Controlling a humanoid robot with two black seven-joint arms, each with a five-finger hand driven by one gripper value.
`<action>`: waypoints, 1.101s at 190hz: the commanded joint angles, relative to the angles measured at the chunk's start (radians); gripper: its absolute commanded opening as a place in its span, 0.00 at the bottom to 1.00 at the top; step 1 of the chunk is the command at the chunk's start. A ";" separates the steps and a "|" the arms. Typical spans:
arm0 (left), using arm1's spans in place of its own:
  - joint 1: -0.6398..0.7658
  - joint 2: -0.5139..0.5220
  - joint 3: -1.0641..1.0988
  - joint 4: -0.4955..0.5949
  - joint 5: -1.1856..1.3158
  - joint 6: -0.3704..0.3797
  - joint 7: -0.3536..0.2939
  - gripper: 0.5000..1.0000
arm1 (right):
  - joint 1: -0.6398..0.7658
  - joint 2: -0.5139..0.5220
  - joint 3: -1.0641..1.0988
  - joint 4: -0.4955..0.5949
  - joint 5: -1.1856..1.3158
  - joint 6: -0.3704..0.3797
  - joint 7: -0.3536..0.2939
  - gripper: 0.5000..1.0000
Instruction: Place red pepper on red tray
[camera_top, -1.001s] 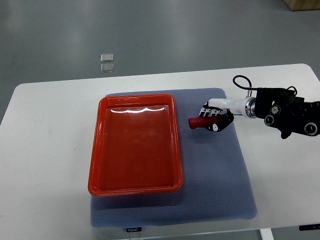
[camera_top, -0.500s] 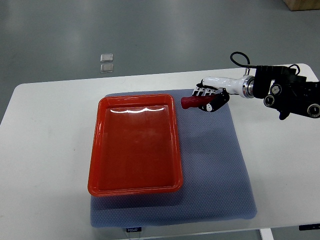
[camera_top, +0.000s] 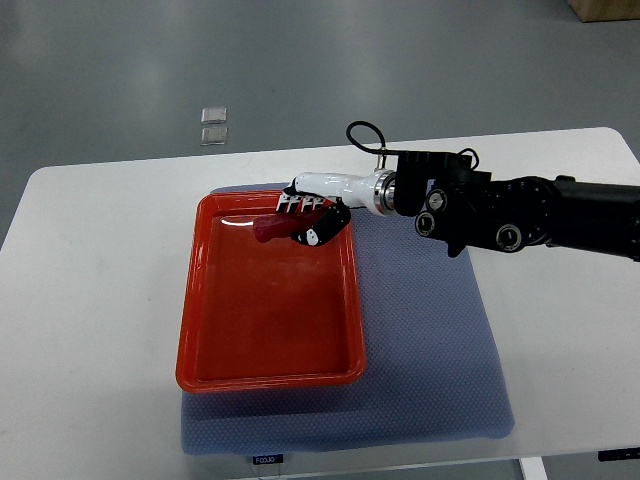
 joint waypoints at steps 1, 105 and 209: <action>0.000 0.000 0.000 -0.005 0.000 0.000 0.000 1.00 | -0.006 0.075 -0.003 -0.027 0.000 -0.017 0.000 0.00; 0.000 0.000 0.000 0.002 0.000 0.000 0.000 1.00 | -0.117 0.109 -0.038 -0.111 0.000 -0.026 -0.002 0.01; 0.000 0.000 -0.001 0.002 0.000 0.000 0.000 1.00 | -0.109 0.109 -0.021 -0.108 0.016 -0.020 0.003 0.57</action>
